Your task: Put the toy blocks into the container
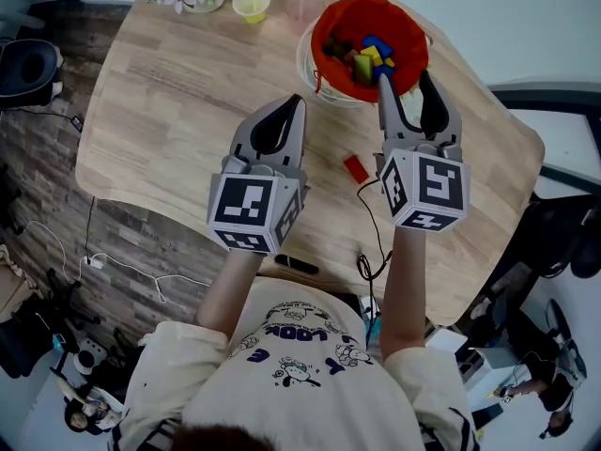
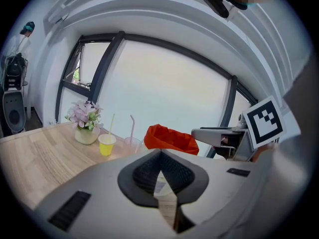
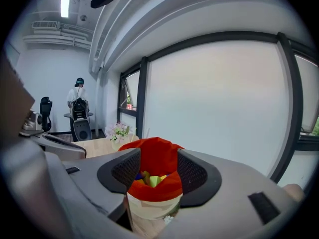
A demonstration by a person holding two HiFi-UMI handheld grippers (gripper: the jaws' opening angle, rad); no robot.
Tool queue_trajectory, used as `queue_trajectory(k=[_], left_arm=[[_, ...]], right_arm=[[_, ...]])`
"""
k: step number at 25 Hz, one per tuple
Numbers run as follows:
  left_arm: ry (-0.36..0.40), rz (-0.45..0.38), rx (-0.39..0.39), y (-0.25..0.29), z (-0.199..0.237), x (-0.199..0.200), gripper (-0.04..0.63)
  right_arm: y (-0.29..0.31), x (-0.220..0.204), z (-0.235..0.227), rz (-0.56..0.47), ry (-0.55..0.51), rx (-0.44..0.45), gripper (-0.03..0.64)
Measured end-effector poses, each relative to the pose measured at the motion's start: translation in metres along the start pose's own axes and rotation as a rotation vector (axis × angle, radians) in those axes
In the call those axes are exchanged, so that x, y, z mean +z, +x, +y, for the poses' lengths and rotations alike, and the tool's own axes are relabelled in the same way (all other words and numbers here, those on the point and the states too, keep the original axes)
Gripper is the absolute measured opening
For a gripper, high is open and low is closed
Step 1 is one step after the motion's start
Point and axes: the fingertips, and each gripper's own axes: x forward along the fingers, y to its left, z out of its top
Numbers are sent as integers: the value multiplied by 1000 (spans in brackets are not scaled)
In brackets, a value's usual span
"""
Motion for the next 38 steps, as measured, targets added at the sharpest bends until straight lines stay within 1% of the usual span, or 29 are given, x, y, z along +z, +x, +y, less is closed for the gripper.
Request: queue_trajectory(k=[13,20,28,38], left_arm=[[31,-25,-53,-6,-31,10,31],[34,-30,-59,-9,-42,10,31],[45,-14,-67,-14,-51,1,31],[53,36,-77,-18,-62,-25,31]], right_arm=[[-41,-6,-11,-11,28,-48,215],[-62,-22,-15,16,33,-55,213],[-81,-64,-7,85,30,-13,212],[-94,-129,13,192,82,54,207]])
